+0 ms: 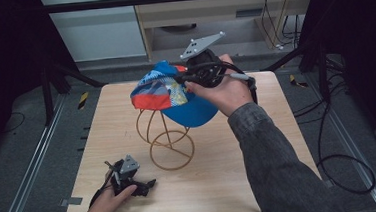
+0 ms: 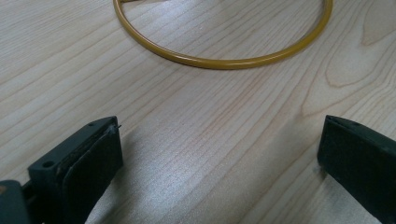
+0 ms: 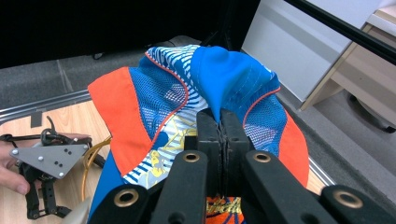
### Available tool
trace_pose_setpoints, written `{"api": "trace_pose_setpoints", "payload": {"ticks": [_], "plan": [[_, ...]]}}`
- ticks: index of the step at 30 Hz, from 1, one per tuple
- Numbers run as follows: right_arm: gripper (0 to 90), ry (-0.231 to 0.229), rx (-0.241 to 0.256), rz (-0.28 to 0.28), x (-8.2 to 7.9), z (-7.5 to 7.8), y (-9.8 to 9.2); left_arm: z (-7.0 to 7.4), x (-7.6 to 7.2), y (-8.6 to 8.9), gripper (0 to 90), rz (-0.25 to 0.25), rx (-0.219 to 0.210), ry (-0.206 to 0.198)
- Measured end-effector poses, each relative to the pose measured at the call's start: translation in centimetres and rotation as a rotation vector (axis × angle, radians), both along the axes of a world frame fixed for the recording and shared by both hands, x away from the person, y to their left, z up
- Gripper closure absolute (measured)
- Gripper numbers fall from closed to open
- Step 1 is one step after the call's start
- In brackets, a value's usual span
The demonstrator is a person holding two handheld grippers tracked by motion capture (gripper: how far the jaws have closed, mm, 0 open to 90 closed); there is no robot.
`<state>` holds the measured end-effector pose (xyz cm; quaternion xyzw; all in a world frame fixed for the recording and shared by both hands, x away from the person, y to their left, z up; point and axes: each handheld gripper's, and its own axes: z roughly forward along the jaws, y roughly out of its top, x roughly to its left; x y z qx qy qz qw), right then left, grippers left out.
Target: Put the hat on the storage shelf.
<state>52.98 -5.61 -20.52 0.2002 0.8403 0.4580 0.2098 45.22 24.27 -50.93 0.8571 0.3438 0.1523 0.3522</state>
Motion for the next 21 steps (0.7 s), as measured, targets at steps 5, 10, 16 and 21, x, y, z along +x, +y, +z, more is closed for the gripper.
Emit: {"api": "trace_pose_setpoints", "payload": {"ticks": [5, 10, 16, 21], "plan": [[89.2, 0.005, -0.013, 0.016, 0.1, -0.3, 1.0, 0.0, 0.0, 0.0, 0.0, 0.002, -0.004, 0.0], [89.2, 0.01, -0.023, 0.026, 0.2, -0.5, 1.8, 0.0, 0.0, 0.0, 0.0, 0.002, -0.003, 0.0], [89.2, 0.016, -0.027, 0.031, 0.4, -0.7, 2.3, 0.0, 0.0, 0.0, 0.0, 0.003, -0.003, 0.0], [89.2, 0.02, -0.031, 0.039, 0.5, -0.9, 2.5, 0.0, 0.0, 0.0, 0.0, 0.002, -0.003, 0.0]]}}
